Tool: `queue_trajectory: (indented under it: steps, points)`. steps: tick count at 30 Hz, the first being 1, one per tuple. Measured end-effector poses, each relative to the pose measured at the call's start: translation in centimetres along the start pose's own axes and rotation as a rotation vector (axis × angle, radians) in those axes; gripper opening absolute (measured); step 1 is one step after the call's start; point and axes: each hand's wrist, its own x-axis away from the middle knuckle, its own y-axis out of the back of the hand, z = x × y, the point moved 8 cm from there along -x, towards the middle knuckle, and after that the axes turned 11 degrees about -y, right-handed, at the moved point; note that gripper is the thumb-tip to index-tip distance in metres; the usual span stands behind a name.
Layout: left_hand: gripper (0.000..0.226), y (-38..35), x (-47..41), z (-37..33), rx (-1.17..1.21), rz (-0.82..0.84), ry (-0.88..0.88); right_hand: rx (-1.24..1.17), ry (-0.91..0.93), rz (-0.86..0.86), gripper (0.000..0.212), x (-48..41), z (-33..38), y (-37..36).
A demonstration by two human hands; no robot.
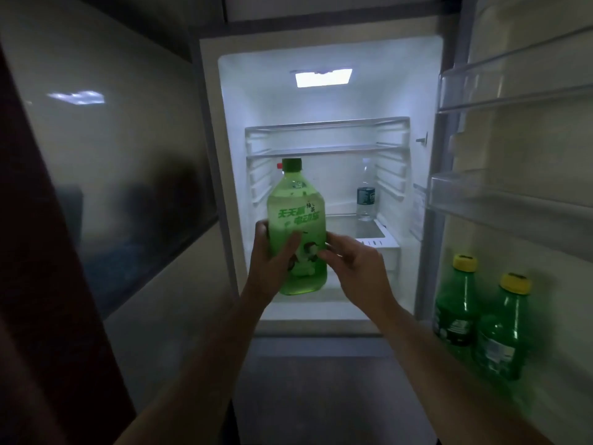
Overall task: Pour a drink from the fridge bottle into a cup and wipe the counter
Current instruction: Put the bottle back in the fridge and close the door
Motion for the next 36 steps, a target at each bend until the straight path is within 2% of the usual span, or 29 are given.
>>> queue_trajectory:
  steps: [3,9,20,25,28,32,36]
  points:
    - [0.06,-0.6,-2.8,3.8,0.004,0.046,0.006,0.027,-0.015,-0.031,0.035,-2.6,-2.3,-1.1]
    - [0.031,-1.8,-9.1,9.6,-0.003,0.058,-0.024,0.064,-0.013,-0.08,0.036,-8.6,-5.4,-3.0]
    - [0.037,-3.3,-16.2,17.1,0.016,0.169,0.058,0.137,-0.072,-0.158,0.033,-16.8,-11.8,-5.7]
    - [0.028,-4.3,-17.7,18.7,0.011,0.235,0.033,0.023,-0.165,-0.202,0.03,-20.0,-15.8,-5.7]
    - [0.031,-4.7,-17.8,19.9,0.043,0.212,0.019,0.006,-0.156,-0.211,0.029,-20.6,-17.1,-5.7]
    - [0.05,-4.6,-17.7,22.6,0.057,0.168,0.055,0.022,-0.16,-0.157,0.027,-21.4,-18.5,-6.6]
    - [0.044,-4.4,-18.5,25.1,0.024,0.127,0.078,0.151,-0.132,-0.122,0.028,-23.0,-19.0,-7.5]
